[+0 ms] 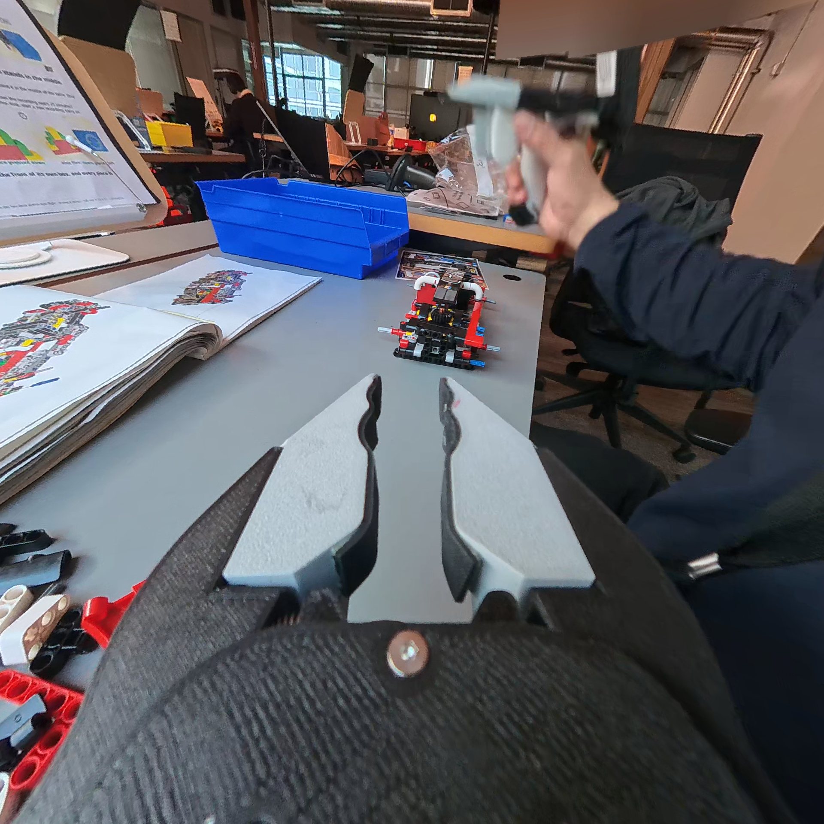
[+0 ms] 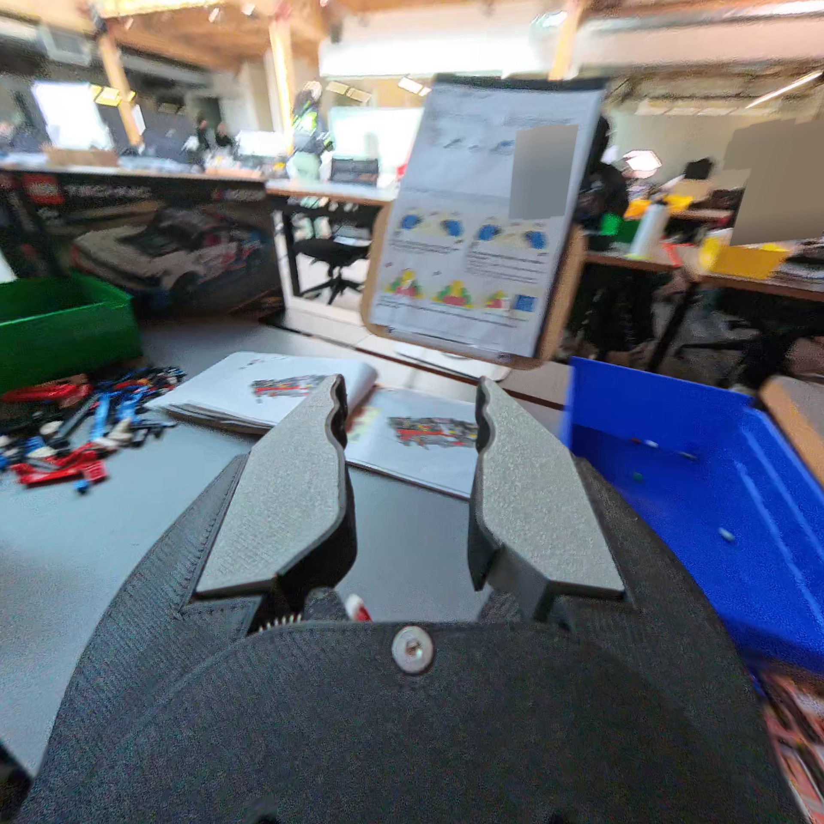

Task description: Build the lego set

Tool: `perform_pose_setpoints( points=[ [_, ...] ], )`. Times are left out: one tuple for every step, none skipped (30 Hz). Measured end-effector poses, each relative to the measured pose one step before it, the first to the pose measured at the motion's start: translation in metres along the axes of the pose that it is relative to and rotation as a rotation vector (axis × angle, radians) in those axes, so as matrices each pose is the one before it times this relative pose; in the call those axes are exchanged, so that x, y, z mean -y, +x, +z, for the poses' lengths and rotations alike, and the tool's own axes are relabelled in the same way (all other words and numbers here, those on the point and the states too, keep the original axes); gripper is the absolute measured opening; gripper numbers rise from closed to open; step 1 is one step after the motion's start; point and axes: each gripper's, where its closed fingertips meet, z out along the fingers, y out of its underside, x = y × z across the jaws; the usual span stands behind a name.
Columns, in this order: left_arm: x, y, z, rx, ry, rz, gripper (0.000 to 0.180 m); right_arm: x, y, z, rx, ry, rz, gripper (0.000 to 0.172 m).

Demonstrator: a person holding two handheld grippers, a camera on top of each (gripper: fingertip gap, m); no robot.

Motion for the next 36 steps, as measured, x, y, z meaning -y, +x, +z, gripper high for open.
perform_pose_setpoints(
  points=[
    [-0.00059,0.00041,0.00031,-0.0032,-0.0047,0.0,0.024,0.01111,-0.03203,0.02772,0.0762,-0.0621,-0.0189,0.058],
    [0.00044,0.00075,-0.00037,-0.0022,0.0041,0.0042,0.024,0.00793,-0.03412,0.0308,0.0967,-0.058,-0.0131,0.059],
    [0.00142,0.00066,-0.00123,0.0004,0.0114,0.0068,0.024,0.00349,-0.03316,0.03438,0.1061,-0.0624,-0.007,0.059],
    [0.00174,0.00078,-0.00143,0.0006,0.0138,0.0074,0.022,-0.00111,-0.02788,0.03814,0.0968,-0.0719,-0.0018,0.06],
    [0.00166,0.00067,-0.00151,0.0001,0.0135,0.007,0.022,-0.00411,-0.02063,0.04088,0.0786,-0.0788,-0.0042,0.061],
    [0.00139,0.00087,-0.00134,-0.0003,0.012,0.0069,0.021,-0.0062,-0.01237,0.04223,0.0507,-0.0845,-0.0137,0.059],
    [0.00119,0.00092,-0.00102,-0.0018,0.0094,0.0066,0.02,-0.00671,-0.00429,0.04221,0.0179,-0.0859,-0.0181,0.056],
    [0.00083,0.00107,-0.00071,-0.003,0.0066,0.0061,0.02,-0.0064,-0.0003,0.04096,0.0012,-0.0828,-0.0109,0.056],
    [0.00017,0.00076,-0.00069,-0.0019,0.0016,0.0037,0.02,-0.00573,0.00009,0.0385,0.0042,-0.0809,0.0044,0.063],
    [-0.00033,0.00099,-0.00073,-0.0032,-0.002,0.002,0.02,-0.00411,-0.00039,0.03415,0.0091,-0.0735,0.0039,0.069],
    [-0.00014,0.00114,-0.00106,-0.0045,-0.0007,0.0023,0.02,-0.00373,0.00252,0.0283,-0.0105,-0.0694,-0.0089,0.074],
    [0.00023,0.00097,-0.00136,-0.0031,0.0021,0.0027,0.019,-0.00325,0.00475,0.02177,-0.0272,-0.0621,-0.0128,0.081],
    [0.00048,0.00125,-0.00187,-0.0032,0.004,0.004,0.019,-0.00103,0.00405,0.01533,-0.0219,-0.0386,-0.0113,0.081],
    [0.00063,0.00113,-0.00208,-0.0022,0.005,0.0036,0.019,0.00026,0.00381,0.01014,-0.0167,-0.0166,-0.0054,0.08],
    [0.00059,0.00065,-0.00248,0.0009,0.0053,0.0023,0.019,-0.00138,0.00453,0.00712,-0.0147,-0.0165,0.0038,0.082],
    [0.00083,0.0004,-0.00265,0.0024,0.0068,0.0005,0.018,-0.00458,0.00409,0.00591,-0.0054,-0.028,0.0123,0.084],
    [0.00105,0.00027,-0.00263,0.0015,0.0081,-0.0011,0.018,-0.00585,0.00102,0.00546,0.0174,-0.0271,0.0192,0.086],
    [0.00106,-0.0001,-0.00238,0.0024,0.0086,-0.0027,0.018,-0.00177,0.00002,0.00284,0.0268,0.0095,0.0279,0.085],
    [0.00103,-0.00054,-0.00209,0.0041,0.0075,-0.0046,0.017,0.00008,0.00109,0.00075,0.0134,0.0262,0.0111,0.083],
    [0.00076,-0.00059,-0.00172,0.0034,0.0055,-0.0055,0.017,-0.00015,0.00087,-0.00013,0.0033,0.0193,-0.0069,0.082],
    [0.00049,-0.00052,-0.00122,0.0022,0.0036,-0.0048,0.017,-0.0002,0.00037,-0.0002,0.0016,0.0131,-0.0062,0.081],
    [0.00024,-0.00045,-0.00077,0.0021,0.002,-0.0034,0.017,-0.00024,0.00015,-0.00044,0.0017,0.0062,-0.0052,0.078],
    [0.00015,-0.00033,-0.00014,0.0014,0.0009,-0.0013,0.017,-0.00049,0.00002,-0.00114,0.0014,-0.0019,-0.007,0.066],
    [-0.00045,-0.0002,0.00031,0.001,-0.0038,-0.0008,0.017,-0.00078,-0.00042,-0.0018,0.0002,-0.0084,-0.0106,0.05],
    [-0.00106,-0.00011,0.00086,0.0004,-0.008,-0.0004,0.017,-0.00099,-0.00077,-0.00151,-0.0017,-0.0076,-0.0145,0.037],
    [-0.00102,0.00016,0.0009,-0.0006,-0.0083,0.001,0.017,-0.00045,-0.00125,-0.0008,-0.0015,0.0014,-0.0188,0.028],
    [-0.00091,-0.00007,0.0007,0.0015,-0.0069,0.0017,0.017,-0.00051,-0.001,-0.0004,-0.0032,0.0062,-0.02,0.018],
    [-0.00079,-0.00017,0.00069,0.0028,-0.0061,0.0016,0.017,-0.00141,0.00195,-0.00089,-0.0163,0.0006,-0.0188,0.004],
    [-0.00088,0.00006,0.00078,0.0004,-0.0068,0.0013,0.017,-0.0018,0.00228,-0.00113,-0.0111,-0.0018,-0.0182,0.0],
    [-0.00092,0.0001,0.00076,-0.0005,-0.0073,0.0003,0.017,-0.00182,0.00113,-0.0015,0.0052,-0.005,-0.0013,0.0],
    [-0.0008,0.00009,0.00061,-0.0015,-0.0065,-0.0007,0.017,-0.00177,0.00102,-0.00279,0.0127,-0.0075,0.0115,0.0],
    [-0.00055,0.00007,0.00043,-0.0018,-0.0041,-0.001,0.017,-0.00069,0.00282,-0.00493,0.0069,-0.0001,0.014,0.0],
    [-0.00014,-0.0001,0.00014,-0.0001,-0.0011,-0.0012,0.017,0.00093,0.0047,-0.00789,-0.0013,0.0132,0.0136,0.0],
    [0.00032,-0.00018,-0.00026,0.0006,0.0023,-0.0009,0.017,0.0025,0.00682,-0.01113,-0.0075,0.0232,0.0148,0.0],
    [0.00054,-0.00017,-0.00029,0.0005,0.0039,-0.0008,0.017,0.00374,0.00813,-0.01395,-0.007,0.0303,0.0167,0.0],
    [0.0002,-0.00015,-0.00027,-0.0001,0.002,-0.002,0.017,0.00452,0.00944,-0.01623,-0.0046,0.0344,0.0203,0.0]
  ],
)
